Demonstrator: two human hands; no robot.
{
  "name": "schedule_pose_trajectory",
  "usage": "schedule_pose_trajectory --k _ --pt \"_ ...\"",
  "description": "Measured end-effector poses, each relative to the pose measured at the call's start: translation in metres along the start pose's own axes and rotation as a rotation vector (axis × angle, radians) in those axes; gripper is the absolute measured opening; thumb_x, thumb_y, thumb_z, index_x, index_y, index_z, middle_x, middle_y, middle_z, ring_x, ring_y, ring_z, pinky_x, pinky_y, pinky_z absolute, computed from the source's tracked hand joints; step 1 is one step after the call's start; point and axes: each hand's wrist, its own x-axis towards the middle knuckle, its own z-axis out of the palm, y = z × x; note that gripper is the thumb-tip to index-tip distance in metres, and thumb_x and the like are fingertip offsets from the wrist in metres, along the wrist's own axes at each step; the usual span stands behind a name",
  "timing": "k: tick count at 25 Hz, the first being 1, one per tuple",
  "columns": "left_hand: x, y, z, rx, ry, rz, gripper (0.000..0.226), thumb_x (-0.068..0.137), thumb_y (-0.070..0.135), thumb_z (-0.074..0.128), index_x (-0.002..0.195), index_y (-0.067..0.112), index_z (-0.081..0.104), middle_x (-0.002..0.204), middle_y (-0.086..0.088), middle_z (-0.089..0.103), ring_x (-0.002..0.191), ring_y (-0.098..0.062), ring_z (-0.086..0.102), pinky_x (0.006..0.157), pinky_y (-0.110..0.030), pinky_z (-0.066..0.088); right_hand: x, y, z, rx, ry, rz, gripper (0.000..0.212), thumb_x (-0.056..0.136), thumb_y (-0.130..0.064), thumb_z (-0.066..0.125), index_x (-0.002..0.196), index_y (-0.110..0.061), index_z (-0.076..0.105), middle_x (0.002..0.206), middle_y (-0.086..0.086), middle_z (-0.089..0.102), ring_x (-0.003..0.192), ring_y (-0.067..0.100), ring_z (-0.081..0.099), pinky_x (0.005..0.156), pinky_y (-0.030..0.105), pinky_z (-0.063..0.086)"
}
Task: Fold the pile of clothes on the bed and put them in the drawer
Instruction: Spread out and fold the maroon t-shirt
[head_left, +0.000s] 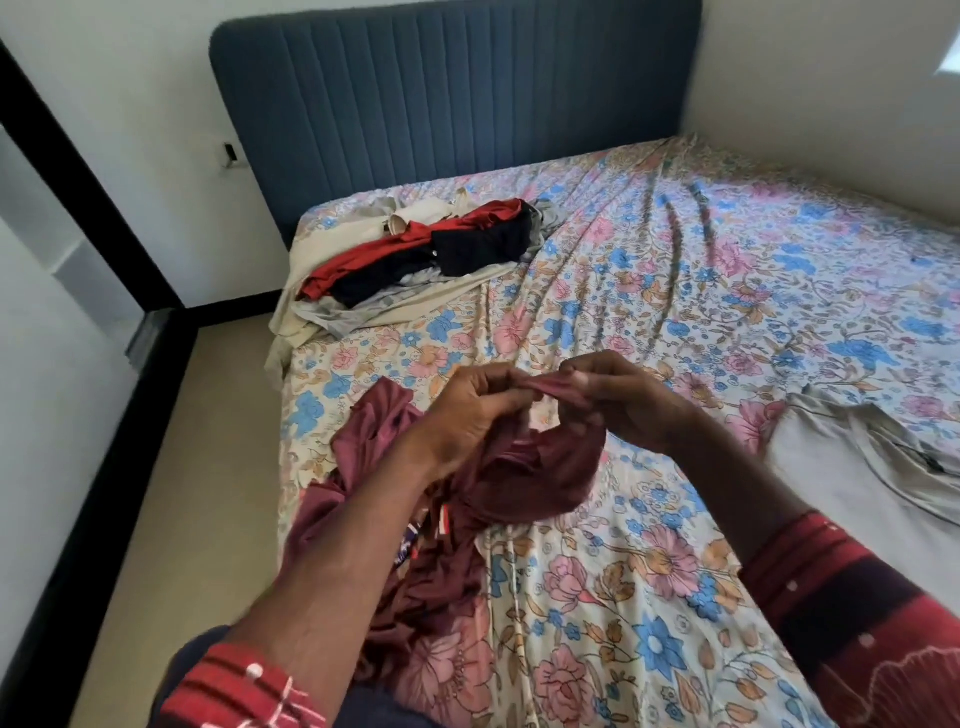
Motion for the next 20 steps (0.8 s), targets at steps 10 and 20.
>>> schedule_pose_trajectory --k 10,20 --pt "-0.045 0.159 -0.139 -0.033 0.199 0.151 0.015 0.078 0.02 0.073 0.066 0.009 0.071 0.046 0.002 0.037 0.047 -0.015 0.031 0.064 -0.036 0.043 0.093 -0.038 0.012 -0.414 -0.334 0.218 0.024 0.074 -0.033 0.078 0.08 -0.011 0.071 0.071 -0.003 0.062 0.063 0.01 0.053 0.06 0.035 0.03" --pt "-0.049 0.127 -0.171 0.629 0.751 -0.102 0.022 0.103 0.021 0.057 0.096 0.011 0.075 0.062 0.004 0.063 0.051 -0.014 0.057 0.055 -0.027 0.046 0.131 -0.087 0.057 -0.321 -0.144 -0.092 0.032 0.093 -0.037 0.073 0.087 -0.007 0.07 0.079 0.001 0.066 0.073 0.014 0.056 0.066 0.033 0.038"
